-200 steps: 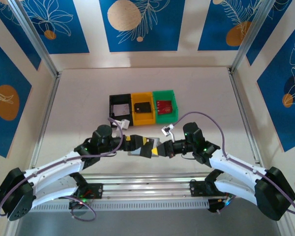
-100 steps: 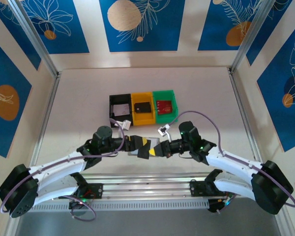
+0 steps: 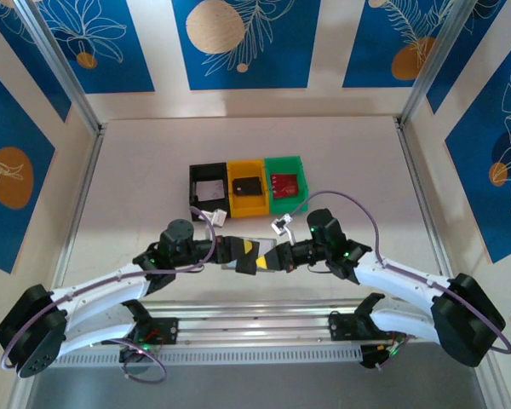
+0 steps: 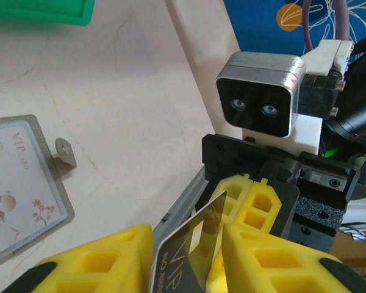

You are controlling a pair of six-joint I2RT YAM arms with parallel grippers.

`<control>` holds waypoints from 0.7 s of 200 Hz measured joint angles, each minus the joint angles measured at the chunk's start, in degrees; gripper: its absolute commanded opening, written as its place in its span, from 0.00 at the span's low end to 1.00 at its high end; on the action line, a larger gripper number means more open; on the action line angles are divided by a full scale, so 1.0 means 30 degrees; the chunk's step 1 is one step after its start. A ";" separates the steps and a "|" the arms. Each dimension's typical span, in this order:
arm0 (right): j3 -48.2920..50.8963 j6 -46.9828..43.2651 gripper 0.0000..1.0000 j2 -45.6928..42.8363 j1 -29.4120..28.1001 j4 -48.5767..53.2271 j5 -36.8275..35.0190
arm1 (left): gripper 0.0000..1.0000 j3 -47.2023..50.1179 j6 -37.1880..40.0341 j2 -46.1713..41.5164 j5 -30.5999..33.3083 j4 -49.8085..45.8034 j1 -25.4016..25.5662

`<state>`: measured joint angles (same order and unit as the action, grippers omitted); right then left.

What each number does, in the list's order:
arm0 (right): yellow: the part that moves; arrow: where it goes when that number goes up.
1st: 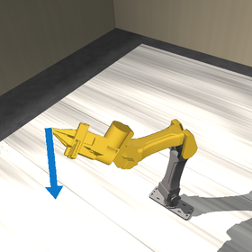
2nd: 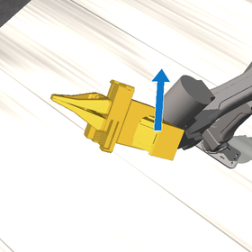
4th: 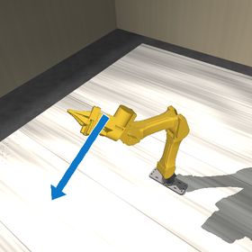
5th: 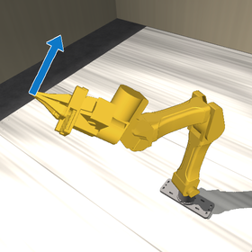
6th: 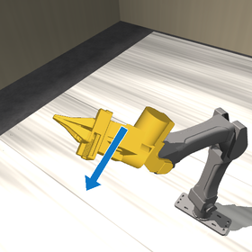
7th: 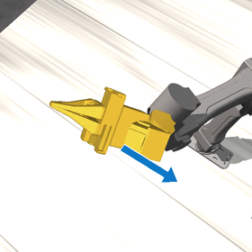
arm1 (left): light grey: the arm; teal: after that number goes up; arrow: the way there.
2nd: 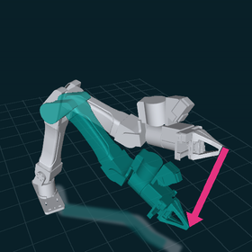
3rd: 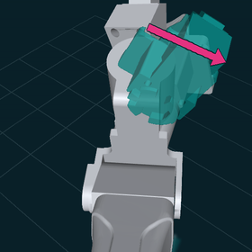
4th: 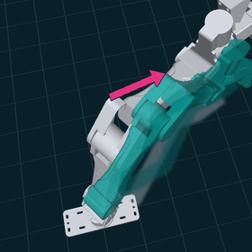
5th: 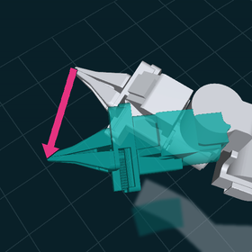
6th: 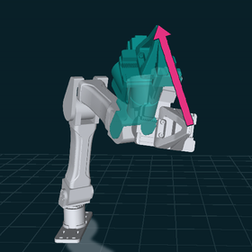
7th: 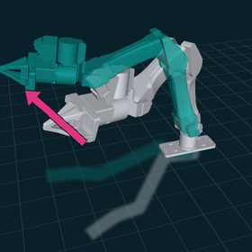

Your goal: Take the credit cards out of the card holder

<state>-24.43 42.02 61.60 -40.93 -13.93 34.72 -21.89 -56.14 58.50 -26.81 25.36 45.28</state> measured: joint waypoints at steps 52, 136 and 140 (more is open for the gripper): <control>-0.0321 0.0000 0.00 0.0503 0.0000 0.0109 -0.0095 | 0.05 0.0007 0.0153 -0.0466 0.0007 -0.0044 0.0000; -0.0379 0.0707 0.39 -0.0437 -0.0044 0.0313 -0.2171 | 0.00 0.0503 -0.0372 -0.3519 0.3249 -0.2208 0.0000; -0.0270 0.0743 0.41 -0.0561 -0.0153 0.0102 -0.2426 | 0.00 0.0656 -0.0503 -0.3810 0.3606 -0.2208 0.0000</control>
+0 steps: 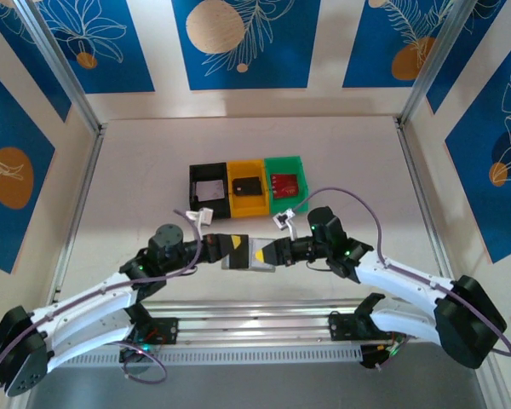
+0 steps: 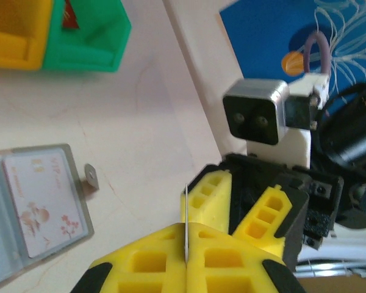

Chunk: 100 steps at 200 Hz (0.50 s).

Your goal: Take the credit cards out of the card holder

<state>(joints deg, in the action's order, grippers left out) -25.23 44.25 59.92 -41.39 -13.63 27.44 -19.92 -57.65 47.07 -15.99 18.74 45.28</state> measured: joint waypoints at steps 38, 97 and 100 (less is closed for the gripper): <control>0.1872 0.2120 0.48 -0.0539 -0.2565 -0.2754 -0.3555 | 0.00 0.1056 -0.1290 -0.1683 0.2681 -0.0131 0.0000; 0.2703 0.5450 0.57 0.1100 -0.6878 -0.6623 -0.9777 | 0.00 0.1719 -0.2907 -0.2033 0.5085 -0.0102 0.0000; 0.2703 0.5464 0.57 0.1209 -0.7038 -0.6761 -1.0098 | 0.00 0.1749 -0.2987 -0.2033 0.5136 -0.0080 0.0000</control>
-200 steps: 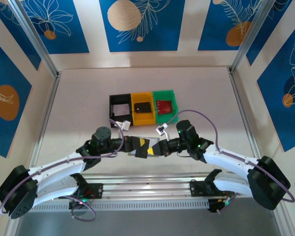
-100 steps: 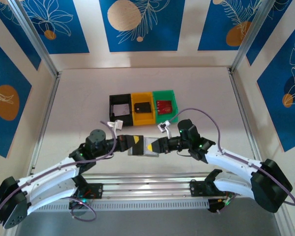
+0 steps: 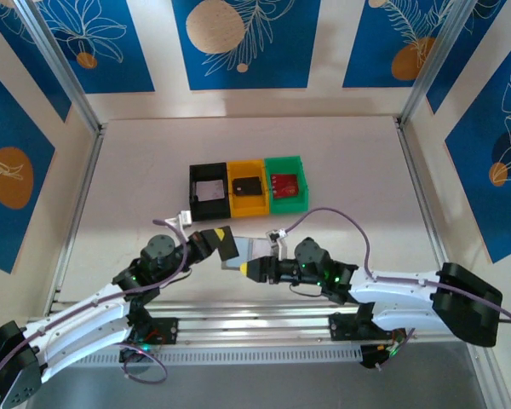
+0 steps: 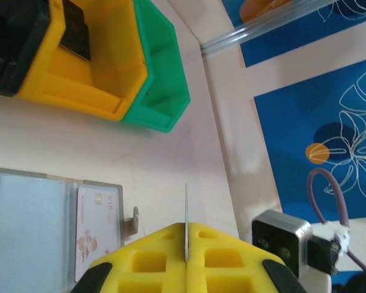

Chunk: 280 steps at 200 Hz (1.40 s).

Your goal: Take the credit cards out of the card holder

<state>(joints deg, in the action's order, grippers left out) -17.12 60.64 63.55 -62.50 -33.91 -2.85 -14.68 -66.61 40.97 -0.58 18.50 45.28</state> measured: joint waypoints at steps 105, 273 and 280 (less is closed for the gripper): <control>-0.1588 0.1639 0.51 0.5268 -0.1668 -0.5501 -0.4167 | 0.00 0.1341 -0.1625 -0.0022 0.0801 0.1472 0.0058; -0.2011 0.1217 0.18 0.6732 -0.1887 -0.7308 -0.5712 | 0.10 0.2004 -0.2208 -0.0699 0.1654 0.2142 0.0087; -0.2025 0.1173 0.17 0.6790 -0.1887 -0.7402 -0.5705 | 0.12 0.2025 -0.2208 -0.0765 0.1705 0.2142 0.0087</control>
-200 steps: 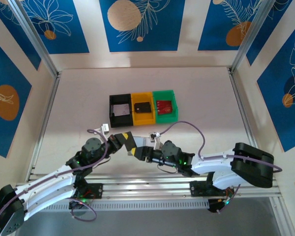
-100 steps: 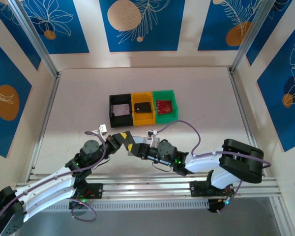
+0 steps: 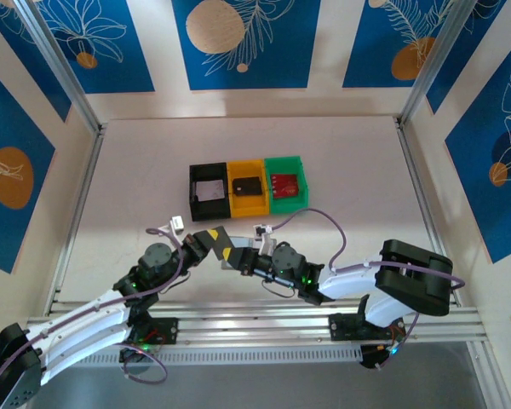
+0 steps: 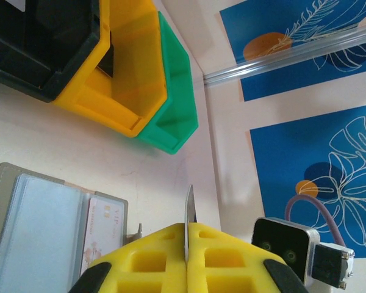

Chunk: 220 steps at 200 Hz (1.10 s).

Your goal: Take the credit cards out of the card holder

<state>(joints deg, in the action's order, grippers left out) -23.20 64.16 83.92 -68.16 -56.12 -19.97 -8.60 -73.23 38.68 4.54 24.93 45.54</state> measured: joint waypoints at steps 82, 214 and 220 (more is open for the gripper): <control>-0.0372 -0.0546 0.00 0.0138 -0.0175 -0.0452 0.0160 | 0.29 0.0036 -0.0131 -0.0189 0.0153 0.0291 0.0000; -0.0590 -0.3359 0.00 -0.7315 0.7111 0.9581 1.2050 | 0.77 -0.3147 0.4787 -0.3861 -0.3891 -0.8633 -0.1712; -0.0699 -0.3759 0.00 -0.7723 0.7468 1.0280 1.2990 | 0.78 -0.3483 0.5158 -0.3657 -0.4554 -0.8947 -0.2040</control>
<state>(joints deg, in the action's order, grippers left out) -25.30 52.88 60.75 -45.76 -25.28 19.00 -19.05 -57.76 27.70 -9.13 -1.91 39.42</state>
